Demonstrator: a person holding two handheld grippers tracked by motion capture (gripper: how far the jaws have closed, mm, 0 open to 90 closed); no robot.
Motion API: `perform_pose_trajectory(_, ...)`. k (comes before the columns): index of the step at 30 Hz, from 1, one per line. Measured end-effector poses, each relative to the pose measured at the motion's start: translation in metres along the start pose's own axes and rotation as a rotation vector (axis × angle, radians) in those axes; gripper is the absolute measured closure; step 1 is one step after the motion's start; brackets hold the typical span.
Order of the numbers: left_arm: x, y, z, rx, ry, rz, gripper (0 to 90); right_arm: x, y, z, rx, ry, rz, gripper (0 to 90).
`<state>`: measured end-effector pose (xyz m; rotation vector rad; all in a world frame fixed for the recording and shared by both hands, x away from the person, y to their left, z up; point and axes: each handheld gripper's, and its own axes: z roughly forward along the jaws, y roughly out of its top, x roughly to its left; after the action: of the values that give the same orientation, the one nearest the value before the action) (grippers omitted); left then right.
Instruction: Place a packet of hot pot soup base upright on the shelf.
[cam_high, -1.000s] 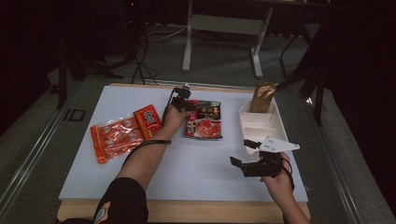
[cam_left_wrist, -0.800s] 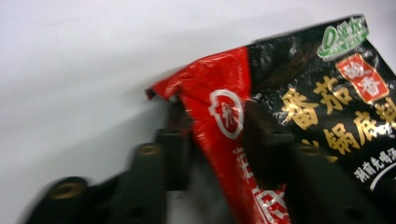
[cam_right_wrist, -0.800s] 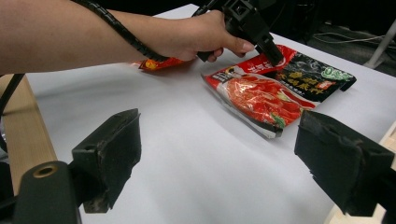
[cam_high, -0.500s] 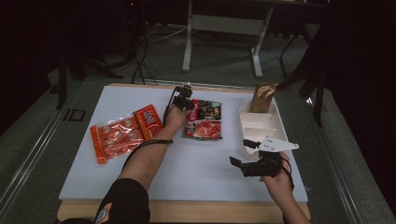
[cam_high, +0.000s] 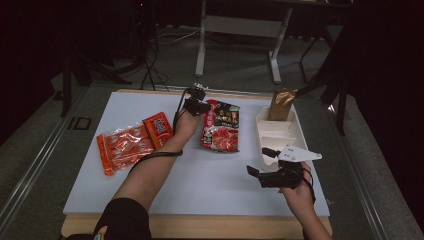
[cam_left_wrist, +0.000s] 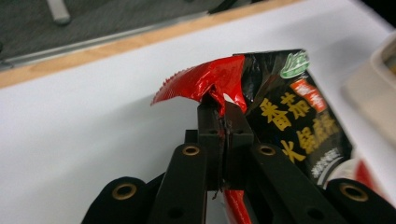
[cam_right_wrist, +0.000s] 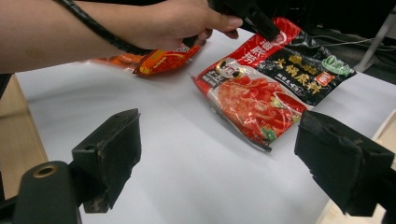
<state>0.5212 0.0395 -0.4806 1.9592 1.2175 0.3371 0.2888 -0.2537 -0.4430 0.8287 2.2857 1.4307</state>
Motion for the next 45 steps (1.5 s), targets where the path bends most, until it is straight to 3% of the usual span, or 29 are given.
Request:
perform_pose_trajectory(2, -0.006, 0.001, -0.011, -0.043, -0.022, 0.007, 88.6, -0.001, 0.001, -0.001, -0.004, -0.009, -0.001, 14.3)
perform_pose_trajectory(13, -0.038, -0.001, -0.047, -0.152, -0.052, 0.091, 88.7, -0.001, 0.008, -0.009, -0.030, -0.044, -0.012, 14.3)
perform_pose_trajectory(20, -0.055, -0.001, -0.062, -0.207, -0.078, 0.137, 88.7, -0.006, 0.010, -0.014, -0.047, -0.081, -0.002, 14.7)
perform_pose_trajectory(24, -0.062, 0.001, -0.075, -0.240, -0.125, 0.154, 88.8, -0.008, 0.013, -0.017, -0.055, -0.107, 0.000, 14.7)
perform_pose_trajectory(26, -0.065, 0.001, -0.081, -0.240, -0.128, 0.177, 88.7, -0.010, 0.015, -0.019, -0.054, -0.116, -0.006, 14.7)
perform_pose_trajectory(31, -0.064, -0.003, -0.098, -0.259, -0.156, 0.177, 88.6, -0.014, 0.020, -0.023, -0.057, -0.141, -0.061, 14.1)
perform_pose_trajectory(34, -0.062, -0.005, -0.106, -0.272, -0.167, 0.179, 88.6, -0.016, 0.022, -0.025, -0.058, -0.144, -0.046, 13.8)
perform_pose_trajectory(36, -0.060, -0.007, -0.117, -0.300, -0.180, 0.176, 88.6, -0.018, 0.027, -0.026, -0.031, -0.154, 0.002, 12.1)
perform_pose_trajectory(37, -0.060, -0.008, -0.121, -0.310, -0.182, 0.172, 88.6, -0.018, 0.028, -0.026, -0.027, -0.155, 0.003, 9.9)
perform_pose_trajectory(45, -0.061, -0.016, -0.146, -0.350, -0.215, 0.181, 88.5, -0.023, 0.038, -0.016, -0.048, -0.156, 0.064, 10.7)
